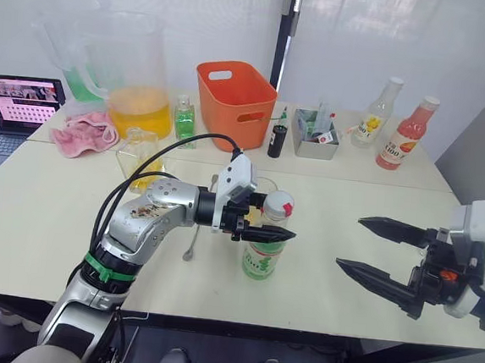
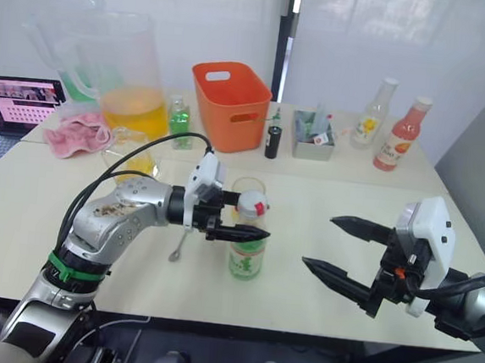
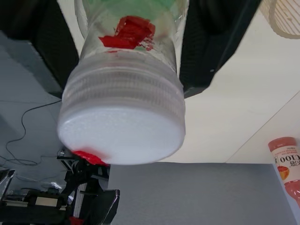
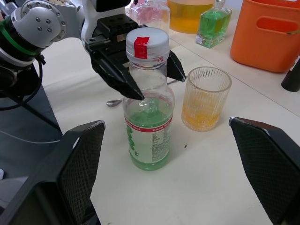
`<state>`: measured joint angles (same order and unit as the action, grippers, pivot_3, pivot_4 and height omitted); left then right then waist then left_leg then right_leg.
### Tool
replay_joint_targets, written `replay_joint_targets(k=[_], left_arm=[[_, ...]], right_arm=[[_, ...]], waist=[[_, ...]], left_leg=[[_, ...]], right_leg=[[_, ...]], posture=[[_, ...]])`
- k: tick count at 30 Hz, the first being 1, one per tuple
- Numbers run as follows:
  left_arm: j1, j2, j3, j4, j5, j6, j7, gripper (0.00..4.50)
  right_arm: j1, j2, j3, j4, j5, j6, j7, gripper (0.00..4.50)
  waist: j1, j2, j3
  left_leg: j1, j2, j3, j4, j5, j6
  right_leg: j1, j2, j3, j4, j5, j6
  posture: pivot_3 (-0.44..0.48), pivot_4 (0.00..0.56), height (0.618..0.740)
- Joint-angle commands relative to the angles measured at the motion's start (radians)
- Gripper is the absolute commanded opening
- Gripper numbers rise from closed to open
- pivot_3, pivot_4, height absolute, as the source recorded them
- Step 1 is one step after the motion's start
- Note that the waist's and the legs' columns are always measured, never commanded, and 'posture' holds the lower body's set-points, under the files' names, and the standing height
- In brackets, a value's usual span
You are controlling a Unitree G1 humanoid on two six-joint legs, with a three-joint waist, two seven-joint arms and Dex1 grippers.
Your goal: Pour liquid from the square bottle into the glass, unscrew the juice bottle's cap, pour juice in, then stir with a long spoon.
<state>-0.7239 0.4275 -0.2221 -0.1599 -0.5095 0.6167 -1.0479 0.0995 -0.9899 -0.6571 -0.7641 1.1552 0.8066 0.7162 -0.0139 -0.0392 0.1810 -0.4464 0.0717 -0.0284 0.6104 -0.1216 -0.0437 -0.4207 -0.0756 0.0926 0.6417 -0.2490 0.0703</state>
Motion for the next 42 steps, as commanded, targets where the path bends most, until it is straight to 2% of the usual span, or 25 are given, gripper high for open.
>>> replay_joint_targets(k=[1, 6, 9, 12, 16, 23, 36, 39, 42], left_arm=[[-0.021, 0.002, 0.010, -0.039, -0.009, 0.007, 0.003, 1.70], [-0.016, 0.003, 0.009, -0.044, -0.015, 0.009, 0.002, 1.60], [-0.015, 0.008, 0.006, -0.046, -0.013, 0.005, -0.007, 1.60], [-0.016, 0.009, 0.005, -0.045, -0.010, 0.000, -0.009, 1.60], [-0.023, 0.009, 0.002, -0.038, -0.002, -0.015, -0.018, 1.60], [-0.031, 0.009, 0.001, -0.044, -0.007, 0.014, -0.002, 1.60], [-0.047, 0.010, -0.001, -0.053, -0.010, 0.041, 0.005, 1.60], [-0.049, 0.010, -0.001, -0.053, -0.009, 0.043, 0.007, 1.60], [-0.053, 0.010, 0.001, -0.054, -0.010, 0.046, 0.010, 1.60]], right_arm=[[-0.012, -0.006, -0.003, -0.013, -0.002, -0.027, -0.001, 4.50], [-0.048, -0.012, 0.024, -0.018, 0.017, -0.028, -0.020, 4.50], [-0.123, -0.026, 0.060, -0.005, 0.123, -0.006, -0.089, 4.50], [-0.184, -0.031, 0.098, 0.006, 0.157, -0.007, -0.144, 4.50], [-0.414, -0.006, 0.323, 0.047, 0.139, 0.024, -0.301, 4.50], [-0.649, 0.069, 0.528, 0.084, 0.091, 0.103, -0.468, 4.50], [-0.734, 0.131, 0.623, 0.080, 0.060, 0.181, -0.513, 4.50], [-0.730, 0.136, 0.617, 0.080, 0.053, 0.185, -0.511, 3.71], [-0.727, 0.136, 0.614, 0.079, 0.058, 0.188, -0.496, 2.69]], waist=[[0.000, 0.000, 0.000], [-0.001, 0.000, 0.000], [-0.003, 0.000, 0.000], [-0.001, 0.000, 0.000], [-0.008, 0.000, 0.000], [-0.003, 0.000, 0.000], [-0.003, 0.000, 0.000], [-0.002, 0.000, 0.000], [-0.002, 0.000, 0.000]], left_leg=[[0.000, 0.000, 0.000, 0.000, 0.000, 0.000], [0.000, 0.000, 0.000, 0.000, 0.000, 0.000], [0.000, 0.000, 0.000, 0.000, 0.000, 0.000], [0.000, 0.000, 0.000, 0.000, 0.000, 0.000], [0.000, 0.000, 0.000, 0.001, 0.000, 0.000], [-0.002, -0.001, 0.000, 0.000, 0.000, 0.000], [-0.002, -0.001, 0.000, 0.001, 0.000, 0.000], [-0.003, -0.001, 0.000, 0.001, 0.000, 0.000], [-0.003, -0.001, 0.000, 0.001, 0.000, 0.000]], right_leg=[[0.000, 0.000, 0.000, 0.000, 0.000, 0.000], [0.000, 0.000, 0.000, 0.000, 0.000, 0.000], [0.000, 0.000, 0.000, 0.000, 0.000, 0.000], [0.000, 0.000, 0.000, 0.000, 0.000, 0.000], [0.000, 0.000, 0.001, 0.000, 0.001, 0.000], [-0.002, 0.000, 0.002, 0.000, 0.001, 0.000], [-0.002, 0.000, 0.001, 0.001, 0.001, 0.001], [-0.002, 0.000, 0.001, 0.001, 0.001, 0.000], [-0.002, 0.000, 0.001, 0.001, 0.001, 0.000]], posture=[[0.000, 0.150, 0.703], [0.000, 0.150, 0.703], [0.000, 0.150, 0.703], [0.000, 0.150, 0.703], [0.000, 0.150, 0.703], [0.000, 0.150, 0.703], [0.000, 0.150, 0.703], [0.000, 0.150, 0.703], [0.000, 0.150, 0.703]])
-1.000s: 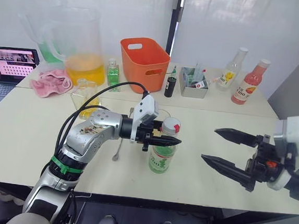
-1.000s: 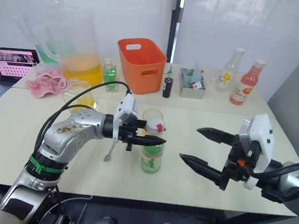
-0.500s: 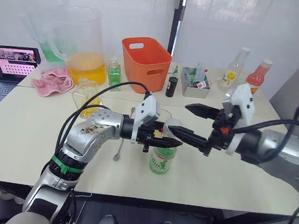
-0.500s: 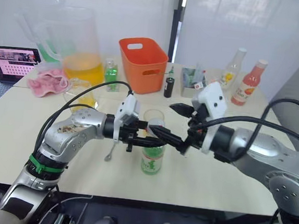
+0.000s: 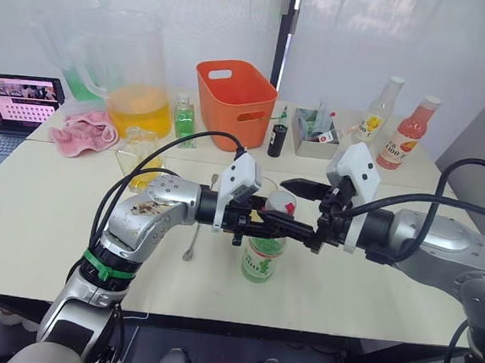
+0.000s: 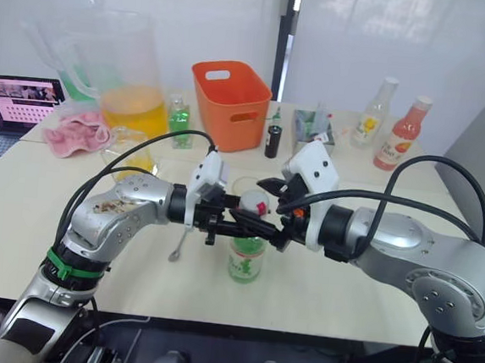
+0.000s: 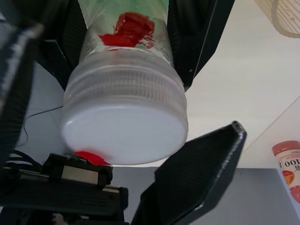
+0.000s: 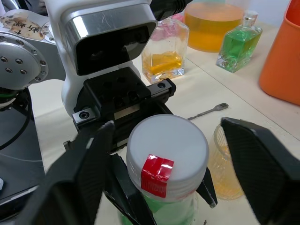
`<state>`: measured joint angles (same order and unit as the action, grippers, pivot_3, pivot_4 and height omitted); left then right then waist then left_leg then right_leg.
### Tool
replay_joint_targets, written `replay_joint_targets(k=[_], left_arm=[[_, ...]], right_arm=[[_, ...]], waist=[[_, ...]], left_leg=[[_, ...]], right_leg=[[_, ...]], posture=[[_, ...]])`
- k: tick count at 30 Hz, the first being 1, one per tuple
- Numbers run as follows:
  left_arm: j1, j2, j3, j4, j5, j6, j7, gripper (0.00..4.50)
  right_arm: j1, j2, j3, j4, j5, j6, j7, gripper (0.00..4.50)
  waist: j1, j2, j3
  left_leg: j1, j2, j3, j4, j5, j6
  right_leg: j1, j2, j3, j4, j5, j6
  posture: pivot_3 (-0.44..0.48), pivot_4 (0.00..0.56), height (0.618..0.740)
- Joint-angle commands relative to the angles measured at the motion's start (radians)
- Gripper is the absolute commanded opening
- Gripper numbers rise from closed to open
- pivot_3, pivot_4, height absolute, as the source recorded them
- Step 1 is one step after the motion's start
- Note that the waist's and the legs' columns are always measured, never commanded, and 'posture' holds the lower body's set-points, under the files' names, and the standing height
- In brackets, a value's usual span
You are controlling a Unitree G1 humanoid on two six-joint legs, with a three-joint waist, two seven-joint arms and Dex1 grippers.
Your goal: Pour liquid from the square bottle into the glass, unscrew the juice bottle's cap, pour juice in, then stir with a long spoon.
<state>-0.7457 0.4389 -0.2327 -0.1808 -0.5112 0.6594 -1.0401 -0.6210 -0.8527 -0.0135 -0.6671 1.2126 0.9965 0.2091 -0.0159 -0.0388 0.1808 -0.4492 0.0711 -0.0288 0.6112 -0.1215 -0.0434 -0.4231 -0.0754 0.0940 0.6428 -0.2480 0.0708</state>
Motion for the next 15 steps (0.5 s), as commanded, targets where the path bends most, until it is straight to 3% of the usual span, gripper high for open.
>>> replay_joint_targets(k=[1, 3, 9, 15], left_arm=[[-0.032, -0.001, 0.012, -0.034, -0.008, 0.004, 0.003, 1.60], [-0.032, -0.001, 0.013, -0.036, -0.008, 0.007, 0.008, 1.60], [-0.023, 0.019, 0.017, -0.066, 0.000, 0.015, 0.025, 1.60], [0.005, 0.043, 0.026, -0.126, -0.017, 0.042, 0.044, 1.60]], right_arm=[[-0.006, -0.001, -0.030, -0.018, 0.001, -0.002, 0.015, 2.36], [0.006, -0.003, -0.029, -0.020, -0.001, -0.002, 0.036, 1.74], [0.039, -0.007, -0.021, -0.008, -0.031, -0.016, 0.123, 1.72], [-0.002, 0.001, 0.054, 0.076, -0.156, -0.092, 0.360, 1.72]], waist=[[-0.001, 0.000, 0.000], [0.000, 0.000, 0.000], [-0.001, 0.000, 0.000], [-0.009, 0.000, 0.000]], left_leg=[[0.000, 0.000, 0.000, 0.000, 0.000, 0.000], [0.000, 0.000, 0.000, 0.000, 0.000, 0.000], [0.000, 0.000, 0.000, 0.000, 0.000, 0.000], [0.002, 0.000, 0.000, -0.001, 0.000, 0.000]], right_leg=[[0.000, 0.000, 0.000, 0.000, 0.000, 0.000], [0.000, 0.000, 0.000, 0.000, 0.000, 0.000], [0.000, 0.000, 0.000, 0.000, 0.000, 0.000], [0.000, 0.000, 0.000, 0.000, 0.003, 0.006]], posture=[[0.000, 0.150, 0.703], [0.000, 0.150, 0.703], [0.000, 0.150, 0.703], [0.000, 0.150, 0.703]])
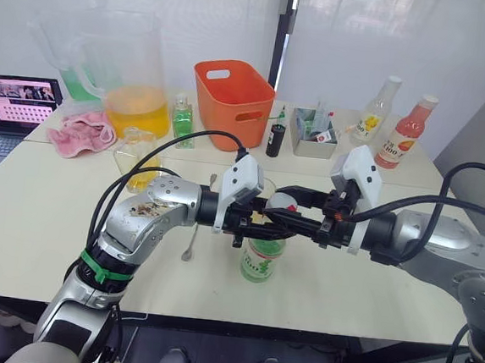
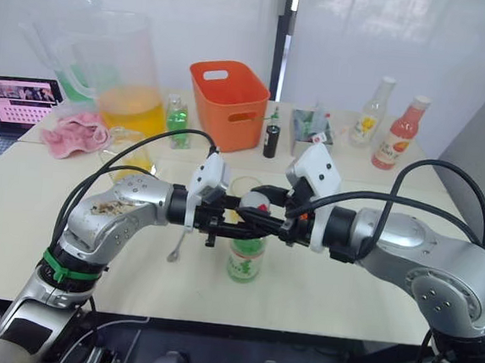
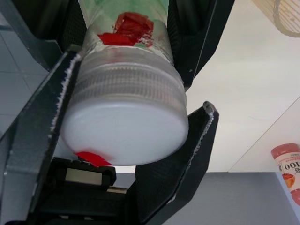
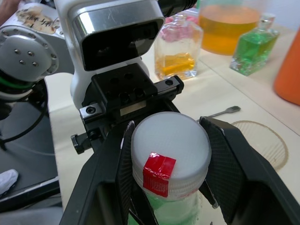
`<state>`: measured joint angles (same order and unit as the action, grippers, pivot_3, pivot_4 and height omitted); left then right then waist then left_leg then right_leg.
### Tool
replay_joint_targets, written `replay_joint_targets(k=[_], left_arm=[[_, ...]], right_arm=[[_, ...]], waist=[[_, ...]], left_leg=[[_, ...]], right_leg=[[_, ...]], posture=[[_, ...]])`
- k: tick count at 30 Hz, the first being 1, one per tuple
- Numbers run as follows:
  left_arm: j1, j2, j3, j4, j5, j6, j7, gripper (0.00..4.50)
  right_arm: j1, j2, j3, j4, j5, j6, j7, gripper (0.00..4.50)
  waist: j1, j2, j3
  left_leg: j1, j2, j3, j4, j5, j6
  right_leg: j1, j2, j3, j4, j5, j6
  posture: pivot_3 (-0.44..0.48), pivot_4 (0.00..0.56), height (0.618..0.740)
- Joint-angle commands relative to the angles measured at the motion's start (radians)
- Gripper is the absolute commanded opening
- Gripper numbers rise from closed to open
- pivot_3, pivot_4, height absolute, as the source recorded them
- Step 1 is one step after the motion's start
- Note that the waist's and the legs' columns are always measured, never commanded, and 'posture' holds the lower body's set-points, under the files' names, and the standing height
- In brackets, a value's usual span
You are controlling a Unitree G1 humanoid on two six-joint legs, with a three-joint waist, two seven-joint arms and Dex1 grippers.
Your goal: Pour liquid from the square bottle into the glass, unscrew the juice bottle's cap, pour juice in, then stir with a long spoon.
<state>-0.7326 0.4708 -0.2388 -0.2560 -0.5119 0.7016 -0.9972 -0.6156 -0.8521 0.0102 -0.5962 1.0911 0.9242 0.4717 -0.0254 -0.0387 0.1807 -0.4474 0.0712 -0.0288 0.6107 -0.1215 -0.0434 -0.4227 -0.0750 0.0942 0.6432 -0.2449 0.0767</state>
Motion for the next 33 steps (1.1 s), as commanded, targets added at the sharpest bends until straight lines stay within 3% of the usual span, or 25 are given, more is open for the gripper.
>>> replay_joint_targets(k=[1, 7, 12, 18, 25, 27, 32, 33], left_arm=[[0.002, 0.016, 0.038, -0.065, -0.020, 0.008, 0.012, 1.60], [0.039, 0.034, 0.056, -0.108, -0.034, 0.030, 0.039, 1.60], [0.057, 0.043, 0.067, -0.126, -0.049, 0.045, 0.051, 1.60], [0.061, 0.048, 0.068, -0.126, -0.061, 0.062, 0.053, 1.60], [0.074, 0.050, 0.070, -0.125, -0.066, 0.053, 0.053, 1.60], [0.077, 0.048, 0.068, -0.120, -0.066, 0.048, 0.048, 1.60], [0.077, 0.045, 0.063, -0.112, -0.069, 0.044, 0.042, 1.60], [0.077, 0.043, 0.062, -0.109, -0.070, 0.042, 0.039, 1.60]], right_arm=[[-0.033, -0.011, 0.065, 0.046, -0.086, -0.059, 0.199, 1.72], [-0.122, -0.016, 0.165, 0.205, -0.263, -0.215, 0.564, 1.72], [-0.281, 0.050, 0.289, 0.431, -0.419, -0.379, 0.894, 1.72], [-0.352, 0.119, 0.309, 0.554, -0.493, -0.438, 1.059, 1.72], [-0.380, 0.172, 0.259, 0.569, -0.497, -0.417, 1.078, 1.72], [-0.375, 0.162, 0.213, 0.531, -0.480, -0.394, 1.040, 2.77], [-0.350, 0.135, 0.142, 0.443, -0.442, -0.330, 0.983, 4.44], [-0.328, 0.123, 0.107, 0.405, -0.428, -0.299, 0.938, 4.50]], waist=[[-0.001, 0.000, 0.000], [-0.009, 0.000, 0.000], [-0.019, 0.000, 0.000], [-0.017, 0.000, 0.000], [-0.016, 0.000, 0.000], [-0.016, 0.000, 0.000], [-0.013, 0.000, 0.000], [-0.013, 0.000, 0.000]], left_leg=[[0.000, 0.000, 0.000, 0.000, 0.000, 0.000], [0.000, 0.000, 0.000, 0.000, 0.000, 0.000], [0.001, 0.000, 0.000, 0.000, 0.000, 0.000], [0.001, 0.000, 0.000, -0.001, 0.000, 0.000], [0.001, 0.000, 0.000, -0.001, 0.000, 0.000], [0.001, 0.000, 0.000, 0.000, 0.000, 0.000], [0.000, 0.000, 0.000, 0.000, 0.000, 0.000], [0.001, 0.000, 0.000, 0.000, 0.000, 0.000]], right_leg=[[0.000, 0.000, 0.000, 0.000, 0.000, 0.000], [0.000, 0.000, 0.000, 0.000, 0.000, 0.001], [0.000, 0.000, 0.000, 0.000, 0.001, 0.002], [0.000, 0.000, 0.000, 0.001, 0.000, 0.002], [0.000, 0.000, -0.001, 0.003, 0.000, 0.002], [0.000, 0.000, -0.001, 0.003, 0.000, 0.002], [-0.001, 0.000, -0.001, 0.003, 0.000, 0.002], [0.000, 0.000, -0.001, 0.003, 0.000, 0.002]], posture=[[0.000, 0.150, 0.703], [0.000, 0.150, 0.703], [0.000, 0.150, 0.703], [0.000, 0.150, 0.703], [0.000, 0.150, 0.703], [0.000, 0.150, 0.703], [0.000, 0.150, 0.703], [0.000, 0.150, 0.703]])
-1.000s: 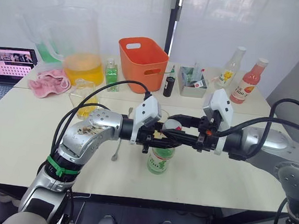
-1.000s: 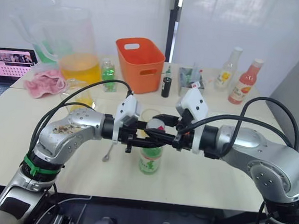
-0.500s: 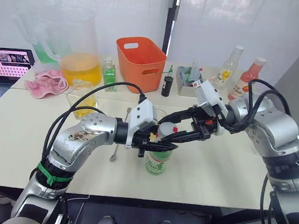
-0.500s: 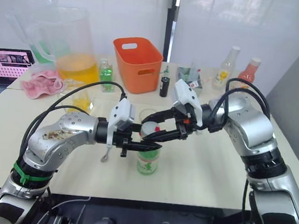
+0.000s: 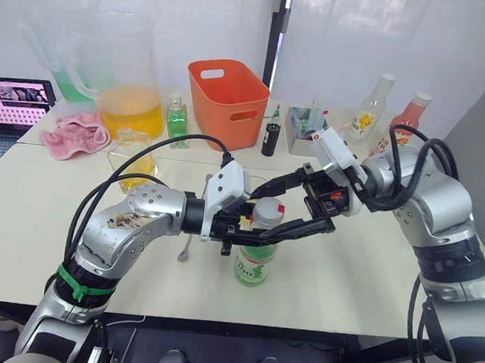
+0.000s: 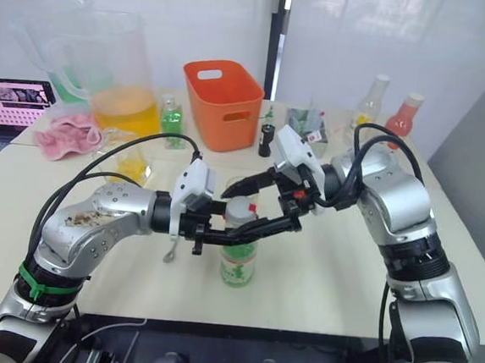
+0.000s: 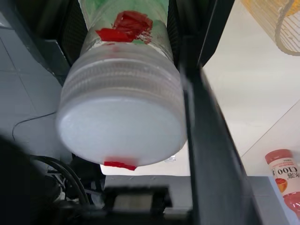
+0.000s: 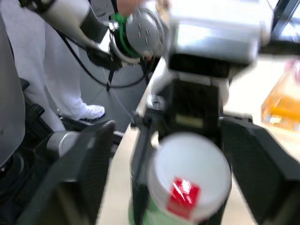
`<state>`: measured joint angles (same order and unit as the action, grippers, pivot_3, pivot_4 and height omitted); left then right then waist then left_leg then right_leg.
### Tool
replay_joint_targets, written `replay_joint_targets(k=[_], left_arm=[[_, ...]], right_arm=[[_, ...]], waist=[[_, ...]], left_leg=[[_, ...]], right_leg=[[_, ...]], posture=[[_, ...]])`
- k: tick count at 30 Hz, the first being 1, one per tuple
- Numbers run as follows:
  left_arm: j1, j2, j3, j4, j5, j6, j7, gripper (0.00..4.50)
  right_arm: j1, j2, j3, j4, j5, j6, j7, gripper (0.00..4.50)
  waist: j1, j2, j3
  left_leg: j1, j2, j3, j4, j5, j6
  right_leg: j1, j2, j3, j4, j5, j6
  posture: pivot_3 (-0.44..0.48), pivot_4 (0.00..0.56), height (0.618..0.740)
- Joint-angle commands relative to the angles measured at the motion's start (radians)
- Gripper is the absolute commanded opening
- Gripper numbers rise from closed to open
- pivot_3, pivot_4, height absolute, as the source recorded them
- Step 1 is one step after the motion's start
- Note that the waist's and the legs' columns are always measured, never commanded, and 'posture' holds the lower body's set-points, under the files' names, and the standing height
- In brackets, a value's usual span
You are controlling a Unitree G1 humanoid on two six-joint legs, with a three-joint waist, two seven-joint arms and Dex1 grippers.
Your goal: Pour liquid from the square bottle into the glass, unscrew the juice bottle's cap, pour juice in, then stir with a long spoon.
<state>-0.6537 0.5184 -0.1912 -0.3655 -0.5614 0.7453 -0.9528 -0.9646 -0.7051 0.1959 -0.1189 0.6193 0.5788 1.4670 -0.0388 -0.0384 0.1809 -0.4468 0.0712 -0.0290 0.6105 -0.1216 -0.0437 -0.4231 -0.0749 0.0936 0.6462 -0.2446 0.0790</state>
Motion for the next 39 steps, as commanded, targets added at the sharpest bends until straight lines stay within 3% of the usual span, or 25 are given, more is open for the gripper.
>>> replay_joint_targets(k=[1, 6, 14, 21, 28, 37, 39], left_arm=[[-0.002, -0.005, 0.013, 0.003, -0.021, -0.003, -0.008, 1.60], [0.001, -0.013, 0.000, 0.027, -0.024, -0.026, -0.038, 1.60], [-0.006, -0.025, -0.021, 0.052, -0.023, -0.047, -0.077, 1.60], [-0.014, -0.051, -0.043, 0.047, -0.017, -0.042, -0.067, 1.60], [-0.006, -0.059, -0.045, 0.046, -0.005, -0.045, -0.070, 1.60], [0.010, -0.042, -0.036, 0.057, 0.003, -0.070, -0.083, 1.60], [0.012, -0.040, -0.037, 0.056, 0.006, -0.074, -0.080, 1.60]], right_arm=[[0.036, -0.031, -0.104, -0.100, 0.055, 0.070, -0.091, 4.50], [0.181, -0.022, -0.290, -0.311, 0.199, 0.247, -0.384, 4.50], [0.317, 0.007, -0.367, -0.522, 0.294, 0.424, -0.766, 4.50], [0.330, 0.018, -0.379, -0.582, 0.371, 0.512, -0.977, 4.50], [0.343, 0.018, -0.372, -0.622, 0.487, 0.549, -1.086, 4.50], [0.383, -0.017, -0.351, -0.623, 0.522, 0.527, -1.109, 1.68], [0.391, -0.031, -0.345, -0.618, 0.516, 0.520, -1.096, 1.65]], waist=[[0.001, 0.000, 0.000], [0.008, 0.000, 0.000], [0.013, 0.000, 0.000], [0.021, 0.000, 0.000], [0.025, 0.000, 0.000], [0.025, 0.000, 0.000], [0.025, 0.000, 0.000]], left_leg=[[0.000, 0.000, 0.000, 0.000, 0.000, 0.000], [0.000, 0.000, 0.000, 0.000, 0.000, 0.000], [0.000, 0.000, 0.000, 0.000, 0.000, 0.000], [0.000, 0.000, 0.000, 0.000, 0.000, 0.000], [-0.001, 0.000, 0.000, 0.000, 0.000, 0.000], [-0.001, 0.000, 0.000, 0.000, 0.000, 0.000], [-0.001, 0.000, 0.000, 0.000, 0.000, 0.000]], right_leg=[[0.000, 0.000, 0.000, 0.000, 0.000, 0.000], [0.000, 0.000, 0.000, 0.000, 0.000, 0.000], [0.000, -0.001, 0.000, 0.000, 0.000, 0.000], [0.000, -0.001, 0.001, -0.001, 0.000, 0.000], [0.001, -0.001, 0.000, -0.002, 0.000, -0.001], [0.001, -0.001, 0.000, -0.003, -0.001, -0.001], [0.001, -0.001, 0.000, -0.003, -0.002, -0.004]], posture=[[0.000, 0.150, 0.703], [0.000, 0.150, 0.703], [0.000, 0.150, 0.703], [0.000, 0.150, 0.703], [0.000, 0.150, 0.703], [0.000, 0.150, 0.703], [0.000, 0.150, 0.703]])
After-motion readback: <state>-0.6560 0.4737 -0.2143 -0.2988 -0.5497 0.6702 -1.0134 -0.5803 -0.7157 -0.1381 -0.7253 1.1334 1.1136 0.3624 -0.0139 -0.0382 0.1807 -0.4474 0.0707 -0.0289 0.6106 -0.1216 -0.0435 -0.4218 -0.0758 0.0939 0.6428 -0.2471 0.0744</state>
